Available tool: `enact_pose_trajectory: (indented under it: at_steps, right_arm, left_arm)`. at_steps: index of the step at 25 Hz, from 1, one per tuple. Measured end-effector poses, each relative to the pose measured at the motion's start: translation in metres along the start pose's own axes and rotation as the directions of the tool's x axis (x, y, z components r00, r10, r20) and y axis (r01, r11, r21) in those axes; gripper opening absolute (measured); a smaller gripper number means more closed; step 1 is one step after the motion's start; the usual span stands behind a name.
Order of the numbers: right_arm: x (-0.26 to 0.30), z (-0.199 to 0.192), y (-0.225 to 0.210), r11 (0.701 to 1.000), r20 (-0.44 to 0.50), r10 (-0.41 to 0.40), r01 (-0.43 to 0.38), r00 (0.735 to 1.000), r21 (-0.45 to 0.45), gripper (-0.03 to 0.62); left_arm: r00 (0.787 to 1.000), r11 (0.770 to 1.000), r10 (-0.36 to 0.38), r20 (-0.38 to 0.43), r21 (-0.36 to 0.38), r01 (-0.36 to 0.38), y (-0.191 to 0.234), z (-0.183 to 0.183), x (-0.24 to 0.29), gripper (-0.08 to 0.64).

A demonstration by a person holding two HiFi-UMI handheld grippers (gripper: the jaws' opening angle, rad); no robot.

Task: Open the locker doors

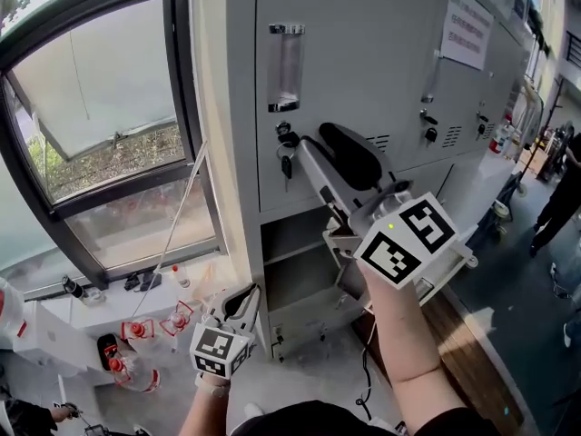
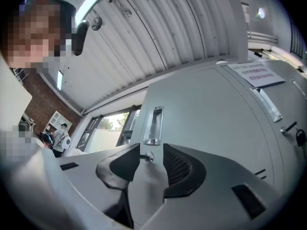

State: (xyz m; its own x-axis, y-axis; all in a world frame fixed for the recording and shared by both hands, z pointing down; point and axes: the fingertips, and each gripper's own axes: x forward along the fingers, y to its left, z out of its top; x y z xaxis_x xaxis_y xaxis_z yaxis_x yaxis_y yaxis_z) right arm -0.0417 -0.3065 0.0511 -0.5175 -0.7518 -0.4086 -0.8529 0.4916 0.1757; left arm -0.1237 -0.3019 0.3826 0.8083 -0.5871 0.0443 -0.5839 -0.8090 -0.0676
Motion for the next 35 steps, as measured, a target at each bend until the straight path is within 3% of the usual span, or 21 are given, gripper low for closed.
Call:
enact_pose_trajectory:
  at_steps: [10,28,35]
  right_arm:
    - [0.054,0.036,0.013,0.997,-0.034,0.060,-0.062,0.998,-0.048,0.183]
    - [0.078,0.036,0.021,1.000,-0.103,0.021,-0.021,0.995,0.006,0.200]
    - [0.076,0.036,0.023,0.997,-0.111,0.046,-0.040,0.993,0.062,0.202]
  left_arm:
    - [1.000,1.000,0.013,0.025,0.005,-0.013,0.013,0.015,0.000,0.020]
    - [1.000,1.000,0.008,0.030,-0.025,-0.007,0.015,0.006,-0.011,0.020]
    - [0.998,0.999,0.012,0.063,-0.031,-0.010,0.012,0.022,-0.014,0.020]
